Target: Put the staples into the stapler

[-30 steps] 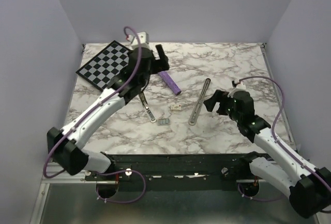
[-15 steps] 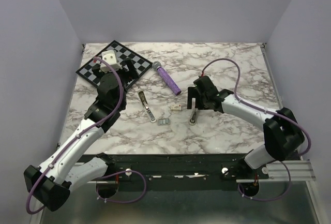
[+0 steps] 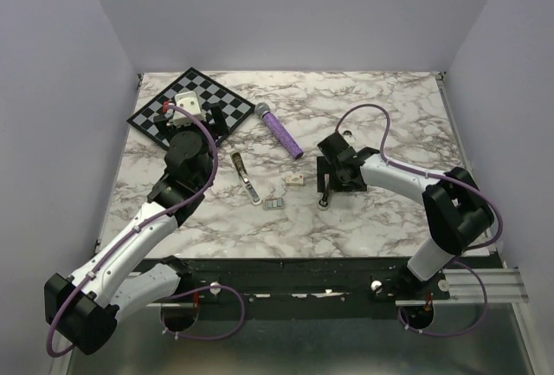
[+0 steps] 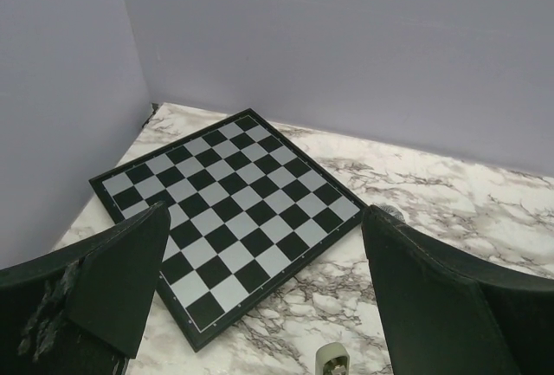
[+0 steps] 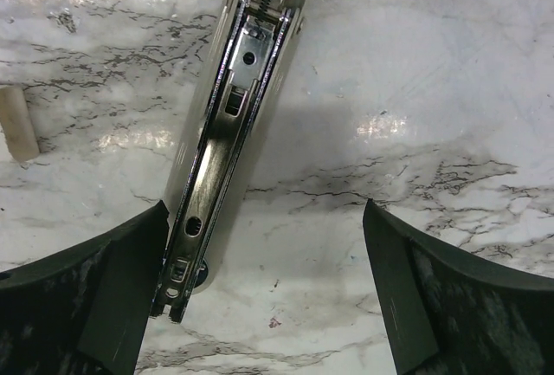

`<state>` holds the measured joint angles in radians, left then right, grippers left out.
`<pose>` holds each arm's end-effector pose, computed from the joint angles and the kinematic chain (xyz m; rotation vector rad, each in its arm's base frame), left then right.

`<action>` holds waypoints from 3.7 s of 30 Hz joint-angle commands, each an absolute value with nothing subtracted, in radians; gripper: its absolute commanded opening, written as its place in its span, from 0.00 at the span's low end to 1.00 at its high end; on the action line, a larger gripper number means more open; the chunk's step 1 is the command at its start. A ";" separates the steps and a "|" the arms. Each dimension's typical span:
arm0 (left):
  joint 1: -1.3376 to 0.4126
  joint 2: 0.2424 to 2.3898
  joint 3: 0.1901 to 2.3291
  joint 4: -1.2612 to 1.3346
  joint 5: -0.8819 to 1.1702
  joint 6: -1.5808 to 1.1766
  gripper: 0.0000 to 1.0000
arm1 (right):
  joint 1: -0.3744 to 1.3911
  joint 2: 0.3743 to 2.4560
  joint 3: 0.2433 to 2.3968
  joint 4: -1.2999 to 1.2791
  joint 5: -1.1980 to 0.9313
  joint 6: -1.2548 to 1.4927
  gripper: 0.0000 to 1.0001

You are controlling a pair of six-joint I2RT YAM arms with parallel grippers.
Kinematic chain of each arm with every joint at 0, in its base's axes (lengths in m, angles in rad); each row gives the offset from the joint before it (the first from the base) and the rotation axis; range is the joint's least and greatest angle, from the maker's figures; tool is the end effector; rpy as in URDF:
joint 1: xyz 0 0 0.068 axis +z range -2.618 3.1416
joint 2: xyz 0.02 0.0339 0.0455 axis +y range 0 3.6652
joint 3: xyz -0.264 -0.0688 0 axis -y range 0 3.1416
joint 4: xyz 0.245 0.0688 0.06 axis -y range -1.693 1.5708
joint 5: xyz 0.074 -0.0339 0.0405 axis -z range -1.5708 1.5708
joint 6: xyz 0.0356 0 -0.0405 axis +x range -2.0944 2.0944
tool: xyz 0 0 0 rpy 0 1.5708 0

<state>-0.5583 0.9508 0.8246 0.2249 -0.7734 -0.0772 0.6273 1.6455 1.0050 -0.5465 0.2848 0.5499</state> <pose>0.1965 -0.0934 0.3669 -0.2714 1.4757 0.0574 0.2589 0.1753 0.1782 -0.0290 2.6681 -0.0303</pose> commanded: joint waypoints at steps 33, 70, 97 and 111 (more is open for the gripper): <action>-0.554 0.882 0.739 0.403 -0.851 -0.006 0.99 | 0.787 1.670 1.357 -0.658 0.006 0.274 0.79; -0.554 0.864 0.715 0.433 -0.825 0.017 0.99 | 0.904 1.948 1.365 -0.580 0.101 0.554 0.24; -0.554 0.862 0.715 0.431 -0.818 0.020 0.99 | 0.902 1.973 1.364 -0.572 0.071 0.543 0.06; -0.554 0.864 0.713 0.431 -0.815 0.017 0.99 | 0.899 1.904 1.327 -0.657 0.181 0.336 0.01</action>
<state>-0.5575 0.8768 0.7246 0.4103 -0.8253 0.0147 0.8997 1.9385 1.3518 -0.6006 0.1242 0.4400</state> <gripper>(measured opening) 0.988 0.012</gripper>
